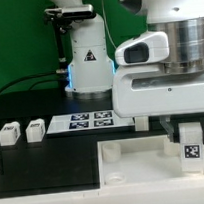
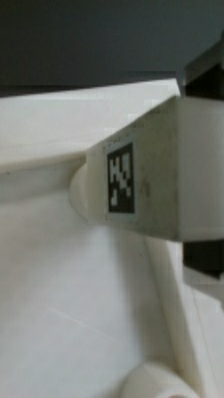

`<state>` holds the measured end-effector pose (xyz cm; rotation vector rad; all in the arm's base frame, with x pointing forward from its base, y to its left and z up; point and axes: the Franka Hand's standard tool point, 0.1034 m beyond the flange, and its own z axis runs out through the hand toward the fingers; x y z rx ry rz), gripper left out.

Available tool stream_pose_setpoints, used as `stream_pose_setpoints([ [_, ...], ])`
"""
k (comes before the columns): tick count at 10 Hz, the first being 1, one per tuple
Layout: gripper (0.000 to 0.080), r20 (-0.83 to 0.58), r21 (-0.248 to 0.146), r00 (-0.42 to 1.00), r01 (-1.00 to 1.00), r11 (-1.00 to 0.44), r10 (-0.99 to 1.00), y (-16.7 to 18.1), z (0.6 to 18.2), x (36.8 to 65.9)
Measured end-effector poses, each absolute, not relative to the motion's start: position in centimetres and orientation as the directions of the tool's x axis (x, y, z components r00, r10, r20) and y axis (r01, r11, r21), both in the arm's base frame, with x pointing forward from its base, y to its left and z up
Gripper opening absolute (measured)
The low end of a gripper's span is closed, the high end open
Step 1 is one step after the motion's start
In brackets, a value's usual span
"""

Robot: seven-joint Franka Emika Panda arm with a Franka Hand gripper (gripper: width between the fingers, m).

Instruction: Assemble one leg

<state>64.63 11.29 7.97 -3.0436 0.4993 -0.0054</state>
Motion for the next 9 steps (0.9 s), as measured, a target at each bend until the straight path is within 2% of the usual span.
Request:
stream_pose_setpoints([
  [3, 0.0291, -0.028, -0.048, 0.761, -0.649, -0.759, -0.648, 11.01, 7.89, 64.56],
  [4, 0.0291, -0.046, -0.045, 0.631, -0.776, -0.629, -0.774, 10.82, 7.84, 64.51],
  [7, 0.0291, -0.067, -0.029, 0.416, -0.909, -0.415, -0.907, 10.61, 7.82, 64.40],
  [9, 0.0307, -0.074, -0.025, 0.366, -0.930, -0.366, -0.928, 10.57, 7.81, 64.35],
])
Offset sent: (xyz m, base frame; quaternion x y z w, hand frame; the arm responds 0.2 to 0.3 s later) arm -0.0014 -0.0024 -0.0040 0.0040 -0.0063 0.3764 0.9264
